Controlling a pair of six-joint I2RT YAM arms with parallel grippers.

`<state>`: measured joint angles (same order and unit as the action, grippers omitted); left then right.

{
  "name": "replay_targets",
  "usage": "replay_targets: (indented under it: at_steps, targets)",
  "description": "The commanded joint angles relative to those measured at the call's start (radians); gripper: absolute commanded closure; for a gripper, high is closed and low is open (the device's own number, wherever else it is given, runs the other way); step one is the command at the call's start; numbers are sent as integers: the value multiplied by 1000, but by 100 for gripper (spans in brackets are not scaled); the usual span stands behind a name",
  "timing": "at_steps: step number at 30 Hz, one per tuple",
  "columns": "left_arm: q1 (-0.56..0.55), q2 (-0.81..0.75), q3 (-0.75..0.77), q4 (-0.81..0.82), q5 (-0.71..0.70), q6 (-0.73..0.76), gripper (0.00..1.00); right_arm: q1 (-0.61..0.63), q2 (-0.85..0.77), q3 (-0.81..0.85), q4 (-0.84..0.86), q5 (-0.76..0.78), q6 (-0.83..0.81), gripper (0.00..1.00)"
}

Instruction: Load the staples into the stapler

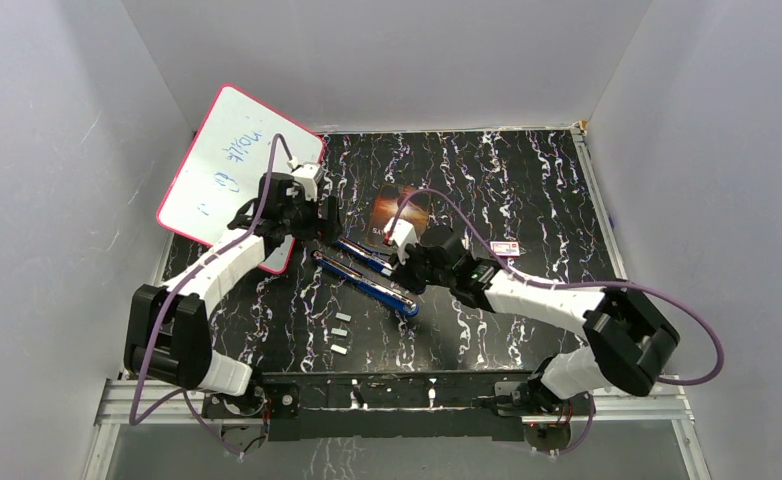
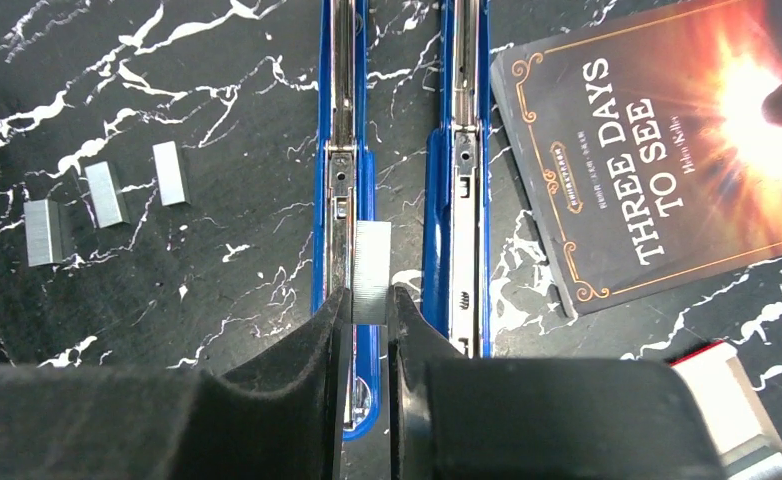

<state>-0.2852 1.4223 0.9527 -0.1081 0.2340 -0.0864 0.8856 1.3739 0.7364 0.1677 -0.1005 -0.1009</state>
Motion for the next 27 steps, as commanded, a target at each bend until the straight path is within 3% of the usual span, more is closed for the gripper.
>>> replay_targets:
  at_steps: [1, 27]
  targets:
    - [-16, 11, 12, -11, 36, 28, 3, -2, 42, 76, -50, -1, 19, 100]
    - [-39, 26, 15, -15, 7, 40, 2, 75, 125, 109, -68, 86, 85, 100]
